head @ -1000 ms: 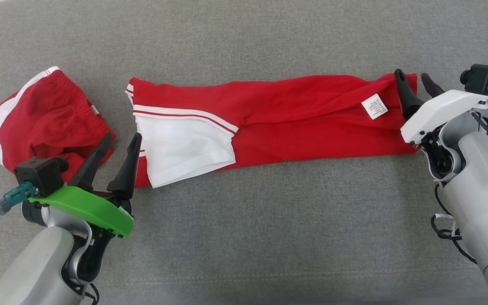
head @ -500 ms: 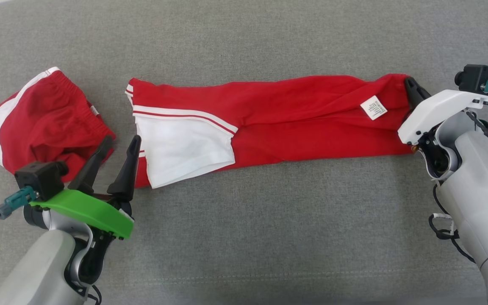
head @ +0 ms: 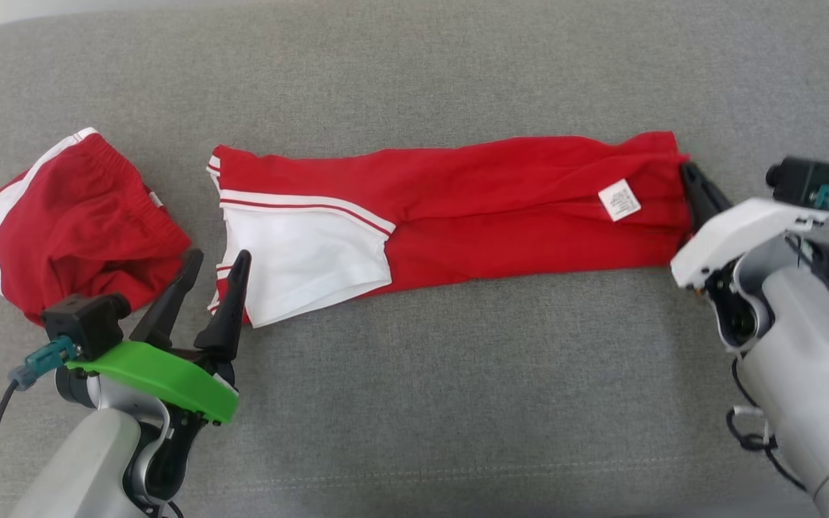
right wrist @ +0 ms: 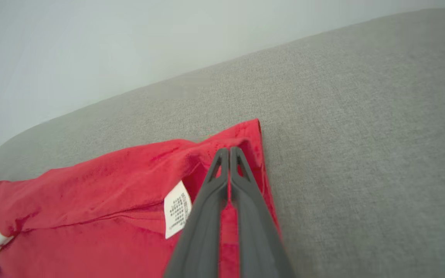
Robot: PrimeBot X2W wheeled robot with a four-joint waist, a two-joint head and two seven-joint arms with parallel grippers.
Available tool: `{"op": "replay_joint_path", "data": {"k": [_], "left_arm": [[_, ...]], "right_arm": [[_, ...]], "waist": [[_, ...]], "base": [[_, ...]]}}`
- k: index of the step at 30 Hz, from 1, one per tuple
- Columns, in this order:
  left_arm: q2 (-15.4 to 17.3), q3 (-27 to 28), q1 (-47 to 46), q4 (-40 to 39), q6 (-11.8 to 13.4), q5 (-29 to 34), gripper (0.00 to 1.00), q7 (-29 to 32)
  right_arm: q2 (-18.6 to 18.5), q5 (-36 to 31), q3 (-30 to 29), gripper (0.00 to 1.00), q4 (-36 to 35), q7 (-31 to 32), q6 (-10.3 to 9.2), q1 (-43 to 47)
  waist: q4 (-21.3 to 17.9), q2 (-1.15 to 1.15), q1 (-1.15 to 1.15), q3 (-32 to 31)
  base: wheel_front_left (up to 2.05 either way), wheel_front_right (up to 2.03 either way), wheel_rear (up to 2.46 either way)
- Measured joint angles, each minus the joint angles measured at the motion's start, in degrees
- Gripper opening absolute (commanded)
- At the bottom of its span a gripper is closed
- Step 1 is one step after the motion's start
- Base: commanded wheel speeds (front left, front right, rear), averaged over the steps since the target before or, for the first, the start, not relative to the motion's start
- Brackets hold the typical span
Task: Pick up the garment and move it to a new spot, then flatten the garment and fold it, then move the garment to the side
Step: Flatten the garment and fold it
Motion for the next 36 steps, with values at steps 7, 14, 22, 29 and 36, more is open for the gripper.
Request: {"op": "replay_joint_path", "data": {"k": [7,14,22,29,36], "left_arm": [[-0.2,0.5,0.4,0.5,-0.4,0.5,1.0,0.0],[-0.6,0.9,0.7,1.2,-0.9,0.6,1.0,0.0],[-1.5,0.9,1.5,1.2,-1.0,2.2,1.0,0.0],[-2.0,1.3,1.7,1.2,-1.1,2.2,1.0,0.0],[-2.1,2.0,2.1,1.2,-1.1,2.5,1.0,0.0]], "right_arm": [[0.1,0.0,1.0,0.0,0.1,-1.4,0.49,3.5],[0.4,0.1,1.7,0.0,1.2,-1.4,0.98,6.7],[0.1,0.4,0.9,1.0,1.7,-2.5,0.99,7.3],[-0.5,1.0,-1.2,1.0,0.4,-3.6,0.99,7.3],[0.0,3.9,-3.5,1.0,-0.8,-4.0,1.0,7.3]], "waist": [[-0.5,0.0,0.0,-0.3],[-0.9,0.0,0.0,-1.1],[-1.1,0.0,0.0,-1.8],[-1.0,0.0,0.0,-2.3],[-0.9,0.0,0.0,-2.3]], "base": [[0.0,0.0,0.0],[0.0,0.0,0.0],[0.0,0.0,0.0],[0.0,0.0,0.0],[0.0,0.0,0.0]]}}
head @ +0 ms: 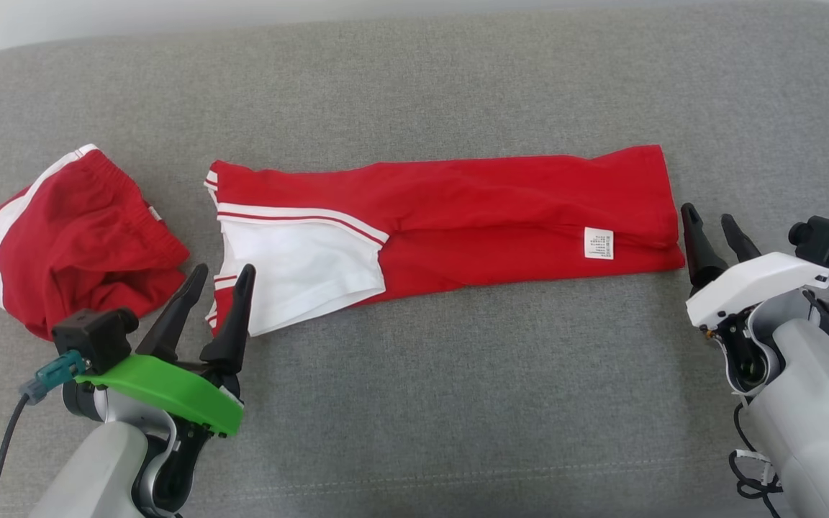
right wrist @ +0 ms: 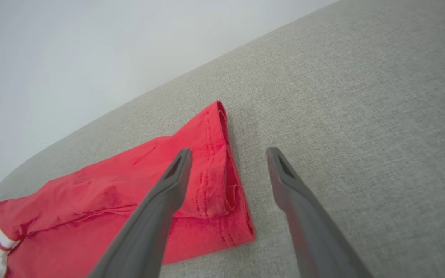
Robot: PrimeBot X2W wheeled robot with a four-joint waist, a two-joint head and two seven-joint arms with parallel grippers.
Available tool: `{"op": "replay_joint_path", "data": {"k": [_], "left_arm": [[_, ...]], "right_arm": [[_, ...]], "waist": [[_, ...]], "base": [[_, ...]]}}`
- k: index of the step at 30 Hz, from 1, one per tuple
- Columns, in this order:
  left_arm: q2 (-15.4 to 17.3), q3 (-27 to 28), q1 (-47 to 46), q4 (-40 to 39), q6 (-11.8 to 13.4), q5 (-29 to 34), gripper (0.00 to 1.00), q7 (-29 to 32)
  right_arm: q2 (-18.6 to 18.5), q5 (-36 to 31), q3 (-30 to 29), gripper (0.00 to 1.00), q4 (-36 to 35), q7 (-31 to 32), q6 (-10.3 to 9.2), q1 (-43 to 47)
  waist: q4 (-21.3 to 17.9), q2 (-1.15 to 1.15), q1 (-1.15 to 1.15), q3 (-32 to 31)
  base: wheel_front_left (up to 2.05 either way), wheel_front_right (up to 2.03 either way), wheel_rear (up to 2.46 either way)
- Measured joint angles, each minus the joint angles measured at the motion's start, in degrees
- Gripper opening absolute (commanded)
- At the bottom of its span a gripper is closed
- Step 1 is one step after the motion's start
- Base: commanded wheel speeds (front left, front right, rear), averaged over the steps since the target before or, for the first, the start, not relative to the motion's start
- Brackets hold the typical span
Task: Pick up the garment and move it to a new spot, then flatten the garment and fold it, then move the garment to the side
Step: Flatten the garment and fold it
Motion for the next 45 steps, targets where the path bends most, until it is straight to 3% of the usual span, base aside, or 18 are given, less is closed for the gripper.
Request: {"op": "replay_joint_path", "data": {"k": [13,32,33,34,35,45], "left_arm": [[-0.2,-0.3,-0.2,-1.6,-0.4,1.3,1.0,0.0],[-0.9,0.3,-0.5,-2.1,-0.4,1.6,1.0,0.0],[-0.9,0.3,-0.5,-2.1,-0.4,1.6,1.0,0.0],[-0.9,0.3,-0.5,-2.1,-0.4,1.6,1.0,0.0],[-0.9,0.4,-0.5,-2.1,-0.4,1.6,1.0,0.0],[-1.2,1.1,-0.5,-1.8,-0.5,1.6,1.0,0.0]], "right_arm": [[1.1,2.0,0.7,1.0,2.1,2.1,0.49,-1.0],[-0.6,3.1,0.6,1.0,8.0,8.3,0.48,-6.7],[-0.6,3.2,0.7,0.91,8.2,8.5,0.48,-6.8],[-0.5,3.5,0.7,0.36,8.3,8.8,0.48,-6.9],[-0.5,3.6,0.7,0.0,8.3,8.9,0.48,-6.9],[0.6,4.4,0.8,0.0,8.2,7.6,0.49,-7.3]], "waist": [[1.0,0.0,0.0,2.2],[4.2,0.0,0.0,4.6],[4.3,0.0,0.0,4.6],[4.3,0.0,0.0,4.6],[4.4,0.0,0.0,4.6],[4.1,0.0,0.0,3.1]], "base": [[0.0,0.0,0.0],[0.0,0.0,0.0],[0.0,0.0,0.0],[0.0,0.0,0.0],[0.0,0.0,0.0],[0.0,0.0,0.0]]}}
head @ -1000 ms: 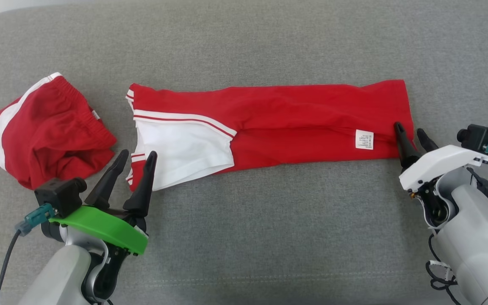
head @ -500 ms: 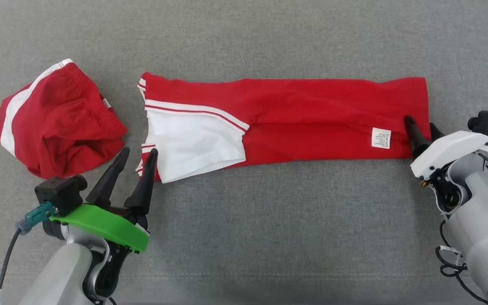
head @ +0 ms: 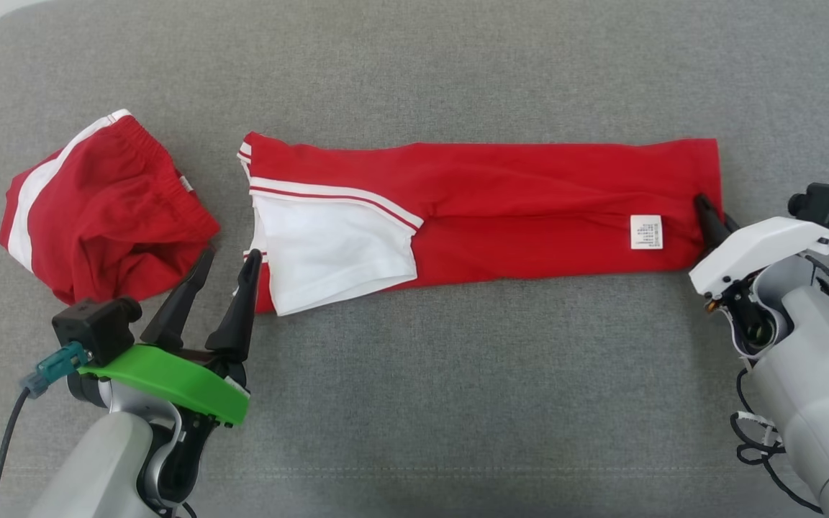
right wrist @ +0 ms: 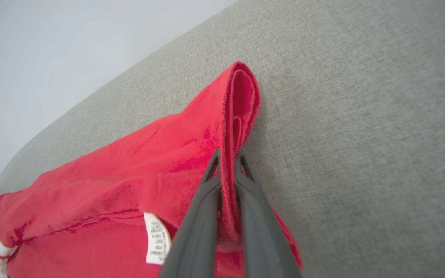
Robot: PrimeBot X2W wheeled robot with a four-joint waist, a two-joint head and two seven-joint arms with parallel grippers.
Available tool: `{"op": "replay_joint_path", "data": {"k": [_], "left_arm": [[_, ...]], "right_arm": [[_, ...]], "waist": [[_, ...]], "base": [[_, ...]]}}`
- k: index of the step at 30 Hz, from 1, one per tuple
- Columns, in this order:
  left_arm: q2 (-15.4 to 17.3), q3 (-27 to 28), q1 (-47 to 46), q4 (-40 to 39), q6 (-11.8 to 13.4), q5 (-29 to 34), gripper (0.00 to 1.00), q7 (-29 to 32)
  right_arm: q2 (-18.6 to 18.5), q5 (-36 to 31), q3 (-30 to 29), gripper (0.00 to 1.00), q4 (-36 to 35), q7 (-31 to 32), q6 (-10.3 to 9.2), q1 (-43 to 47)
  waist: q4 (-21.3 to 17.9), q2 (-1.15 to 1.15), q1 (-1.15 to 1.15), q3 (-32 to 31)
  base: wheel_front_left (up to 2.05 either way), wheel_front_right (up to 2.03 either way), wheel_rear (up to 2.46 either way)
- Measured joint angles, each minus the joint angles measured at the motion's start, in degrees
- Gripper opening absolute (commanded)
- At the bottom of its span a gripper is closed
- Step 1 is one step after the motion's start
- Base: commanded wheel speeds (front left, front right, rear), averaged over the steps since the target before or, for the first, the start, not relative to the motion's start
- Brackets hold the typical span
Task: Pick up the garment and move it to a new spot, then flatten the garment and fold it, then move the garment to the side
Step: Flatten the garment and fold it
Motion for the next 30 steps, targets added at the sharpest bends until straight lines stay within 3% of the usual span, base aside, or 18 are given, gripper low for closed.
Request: {"op": "replay_joint_path", "data": {"k": [10,16,18,22,30], "left_arm": [[0.0,0.7,0.6,0.0,0.0,0.0,1.0,0.0],[0.0,-0.1,1.2,0.0,0.0,0.0,1.0,0.0],[-0.2,-0.9,1.3,0.0,0.0,0.0,1.0,0.0],[-0.6,-2.2,1.3,0.0,0.0,0.0,1.0,0.0],[-1.0,-3.4,1.4,0.1,0.0,0.0,1.0,0.0]], "right_arm": [[-5.5,-1.5,-0.8,0.0,-1.1,-5.1,-0.03,-0.3],[-9.9,-5.9,-0.3,0.0,-0.2,-6.6,-4.55,-1.1],[-10.4,-6.5,-0.3,0.0,-0.3,-6.7,-5.24,-1.5],[-8.8,-6.2,-0.3,0.0,-1.4,-6.8,-4.22,-1.5],[-0.6,-5.8,4.0,0.0,-6.1,-6.8,-1.49,-1.6]], "waist": [[-1.7,0.0,0.0,-2.1],[-2.9,0.0,0.0,-3.5],[-3.1,0.0,0.0,-4.0],[-3.1,0.0,0.0,-4.9],[-0.8,0.0,0.0,-5.3]], "base": [[0.0,0.0,0.0],[0.0,0.0,0.0],[0.0,0.0,0.0],[0.0,0.0,0.0],[0.0,0.0,0.0]]}}
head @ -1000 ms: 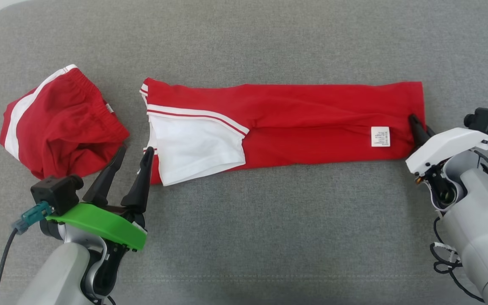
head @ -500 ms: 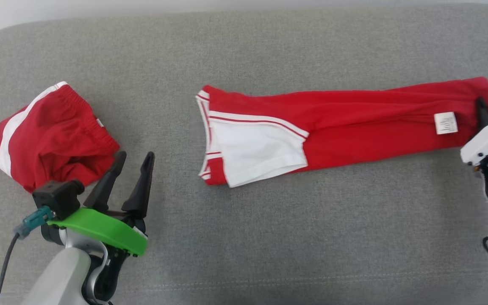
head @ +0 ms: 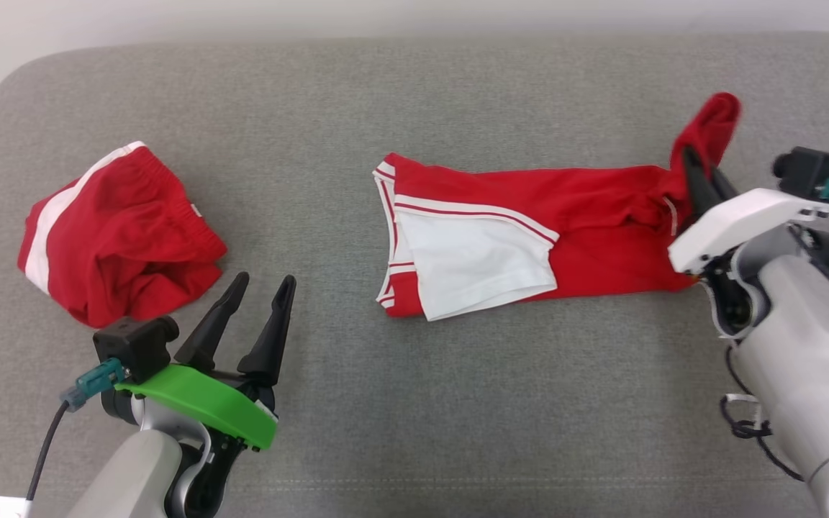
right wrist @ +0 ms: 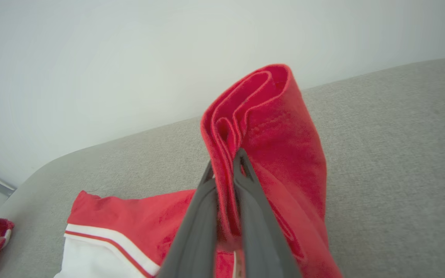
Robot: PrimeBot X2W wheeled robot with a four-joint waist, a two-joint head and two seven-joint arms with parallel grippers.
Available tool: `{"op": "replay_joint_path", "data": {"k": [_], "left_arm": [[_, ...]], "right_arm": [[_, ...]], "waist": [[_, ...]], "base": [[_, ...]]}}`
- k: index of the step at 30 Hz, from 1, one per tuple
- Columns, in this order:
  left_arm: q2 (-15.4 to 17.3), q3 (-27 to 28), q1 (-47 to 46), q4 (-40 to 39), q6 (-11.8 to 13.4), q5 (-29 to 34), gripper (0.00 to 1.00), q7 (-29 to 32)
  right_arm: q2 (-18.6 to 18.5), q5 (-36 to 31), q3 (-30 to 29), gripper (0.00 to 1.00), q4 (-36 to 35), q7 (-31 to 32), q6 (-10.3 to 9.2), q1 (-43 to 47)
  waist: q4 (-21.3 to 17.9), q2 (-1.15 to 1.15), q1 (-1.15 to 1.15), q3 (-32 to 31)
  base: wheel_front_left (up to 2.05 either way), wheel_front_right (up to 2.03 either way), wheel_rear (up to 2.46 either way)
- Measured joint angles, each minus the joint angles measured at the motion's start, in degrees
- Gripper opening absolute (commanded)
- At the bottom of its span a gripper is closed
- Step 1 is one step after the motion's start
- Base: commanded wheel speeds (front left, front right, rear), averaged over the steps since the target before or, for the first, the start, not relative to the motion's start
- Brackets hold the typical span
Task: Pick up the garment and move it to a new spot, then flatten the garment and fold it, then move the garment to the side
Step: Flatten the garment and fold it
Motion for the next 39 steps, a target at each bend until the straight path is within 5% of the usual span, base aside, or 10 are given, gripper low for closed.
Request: {"op": "replay_joint_path", "data": {"k": [9,27,29,30,39], "left_arm": [[-1.4,-0.8,0.0,0.0,0.0,-0.1,1.0,0.0],[-1.8,0.6,0.0,0.0,0.0,-0.5,1.0,0.0],[-1.8,0.9,0.0,0.0,0.0,-0.5,1.0,0.0],[-1.8,1.0,0.0,0.0,0.0,-0.5,1.0,0.0],[-1.6,2.6,0.0,0.2,0.0,-0.5,1.0,0.0]], "right_arm": [[5.7,-0.1,4.6,0.0,-1.6,1.8,0.49,-0.1],[7.5,-0.6,8.3,0.0,0.0,5.4,0.98,-2.2],[7.8,-0.6,9.1,0.47,0.8,6.2,0.98,-2.2],[7.8,-0.6,9.3,0.96,0.9,6.3,0.99,-2.2],[8.9,0.4,12.1,1.0,0.4,7.4,1.51,-2.2]], "waist": [[4.5,0.0,0.0,0.3],[13.6,0.0,0.0,2.5],[14.1,0.0,0.0,2.8],[14.2,0.0,0.0,2.9],[12.6,0.0,0.0,2.2]], "base": [[0.0,0.0,0.0],[0.0,0.0,0.0],[0.0,0.0,0.0],[0.0,0.0,0.0],[0.0,0.0,0.0]]}}
